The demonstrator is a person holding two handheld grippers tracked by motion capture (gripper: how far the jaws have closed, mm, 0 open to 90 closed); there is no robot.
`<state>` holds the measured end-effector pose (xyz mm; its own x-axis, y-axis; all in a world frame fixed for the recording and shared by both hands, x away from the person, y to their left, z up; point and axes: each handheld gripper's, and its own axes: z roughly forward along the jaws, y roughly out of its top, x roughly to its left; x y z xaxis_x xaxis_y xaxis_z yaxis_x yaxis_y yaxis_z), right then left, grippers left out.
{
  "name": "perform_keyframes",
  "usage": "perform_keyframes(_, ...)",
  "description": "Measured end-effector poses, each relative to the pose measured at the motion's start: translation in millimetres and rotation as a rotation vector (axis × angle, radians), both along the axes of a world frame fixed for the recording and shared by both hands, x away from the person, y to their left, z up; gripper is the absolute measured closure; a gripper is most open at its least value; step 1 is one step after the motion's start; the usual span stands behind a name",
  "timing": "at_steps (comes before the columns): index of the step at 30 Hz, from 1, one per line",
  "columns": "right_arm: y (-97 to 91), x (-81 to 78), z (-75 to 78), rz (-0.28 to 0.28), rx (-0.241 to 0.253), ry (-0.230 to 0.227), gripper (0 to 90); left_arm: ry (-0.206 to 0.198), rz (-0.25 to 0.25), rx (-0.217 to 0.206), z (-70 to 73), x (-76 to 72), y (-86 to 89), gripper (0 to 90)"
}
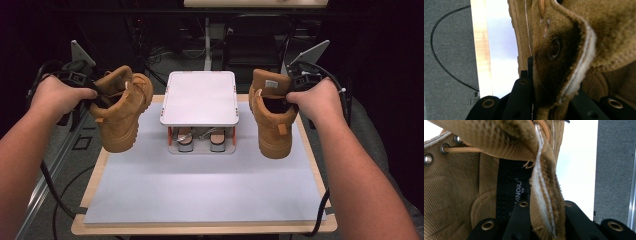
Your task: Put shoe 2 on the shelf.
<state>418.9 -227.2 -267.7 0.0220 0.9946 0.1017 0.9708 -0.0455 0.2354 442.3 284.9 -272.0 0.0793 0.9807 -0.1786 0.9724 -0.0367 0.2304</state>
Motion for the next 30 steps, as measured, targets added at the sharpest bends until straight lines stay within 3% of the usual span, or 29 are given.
perform_keyframes(9,8.6,16.2,9.5,-0.014,0.015,-0.013,85.7,-0.01,0.014,-0.012,8.2,13.7,-17.7,86.3)
perform_keyframes(14,17.7,23.9,12.6,-0.016,0.024,-0.033,85.6,-0.008,0.032,-0.04,8.7,22.8,-26.3,86.3)
perform_keyframes(22,37.7,36.2,20.0,-0.023,0.049,-0.051,85.5,-0.007,0.05,-0.044,13.6,32.6,-40.8,86.2)
perform_keyframes(25,46.3,40.2,23.1,-0.015,0.045,-0.055,85.5,-0.025,0.061,-0.044,14.2,36.5,-47.2,86.2)
perform_keyframes(30,64.5,50.5,26.5,-0.011,0.043,-0.069,85.4,-0.02,0.058,-0.056,13.4,44.7,-58.5,86.1)
